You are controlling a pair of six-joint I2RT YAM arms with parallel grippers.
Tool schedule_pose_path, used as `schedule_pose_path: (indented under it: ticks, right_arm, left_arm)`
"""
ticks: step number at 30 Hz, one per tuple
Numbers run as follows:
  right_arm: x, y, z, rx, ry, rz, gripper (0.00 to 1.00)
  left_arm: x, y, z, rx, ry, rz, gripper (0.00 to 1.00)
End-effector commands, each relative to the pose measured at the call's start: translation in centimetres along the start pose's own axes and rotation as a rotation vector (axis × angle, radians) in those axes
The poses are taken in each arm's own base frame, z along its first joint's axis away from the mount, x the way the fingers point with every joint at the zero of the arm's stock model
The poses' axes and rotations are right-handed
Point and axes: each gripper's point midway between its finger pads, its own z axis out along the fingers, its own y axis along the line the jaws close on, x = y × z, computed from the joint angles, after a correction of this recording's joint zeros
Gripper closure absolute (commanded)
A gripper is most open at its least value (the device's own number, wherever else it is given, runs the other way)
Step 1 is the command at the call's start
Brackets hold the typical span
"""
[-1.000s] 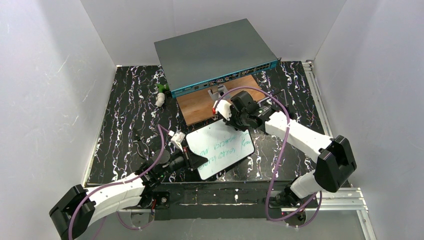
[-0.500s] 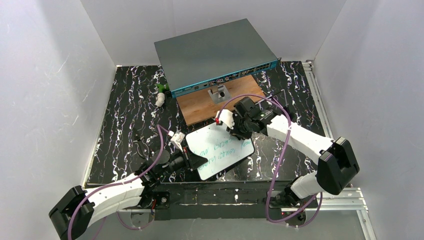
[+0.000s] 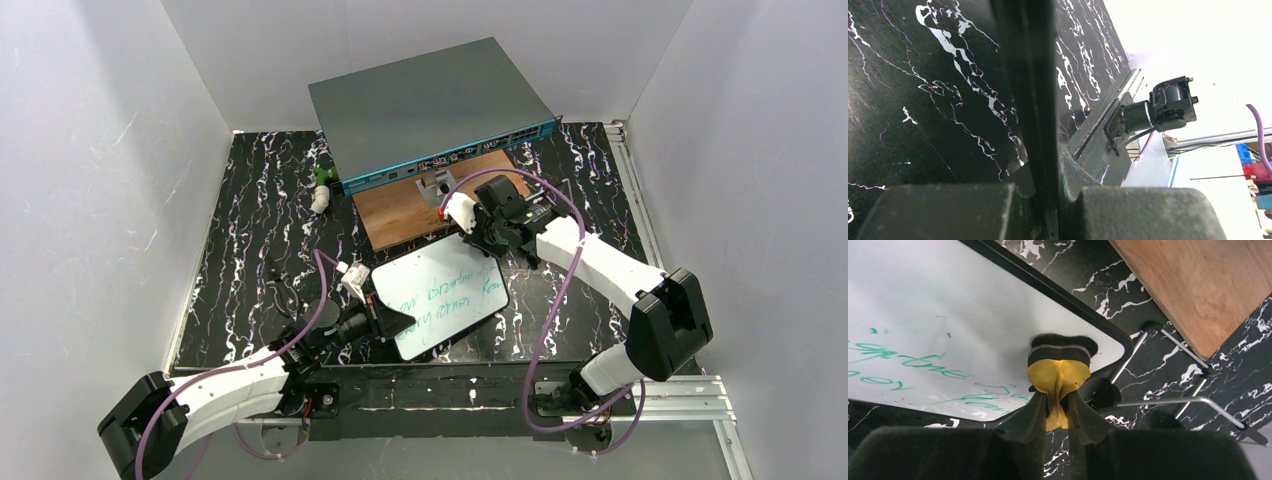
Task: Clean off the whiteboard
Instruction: Erase the whiteboard at the center of the board.
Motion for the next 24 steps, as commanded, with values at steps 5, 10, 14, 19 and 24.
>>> schedule_pose_path:
  ticks: [5,10,14,19,24]
  right_arm:
    - [-0.1,1.5,-0.2,-0.094,-0.031,-0.032,0.99]
    - [-0.1,5.8,-1.7,-0.284,-0.101,-0.119,0.99]
    - [-1.9,2.9,-1.7,-0.148,-0.117,-0.054,0.99]
    - [-2.3,-2.6,-1.2,0.065,-0.072,0.064,0.99]
    - [0.5,-3.5,-0.4,0.118,0.000,0.080,0.99]
  left_arm:
    - [-1.2,-2.9,-0.1,0.118,-0.026,0.066,1.00]
    - [-1.1,-2.9,-0.1,0.118,-0.025,0.067,1.00]
    - [-1.1,-2.8,0.0,0.117,-0.023,0.067,1.00]
    - [-1.2,-2.9,0.0,0.118,-0.022,0.062,1.00]
    - [-1.2,-2.9,-0.2,0.119,-0.030,0.064,1.00]
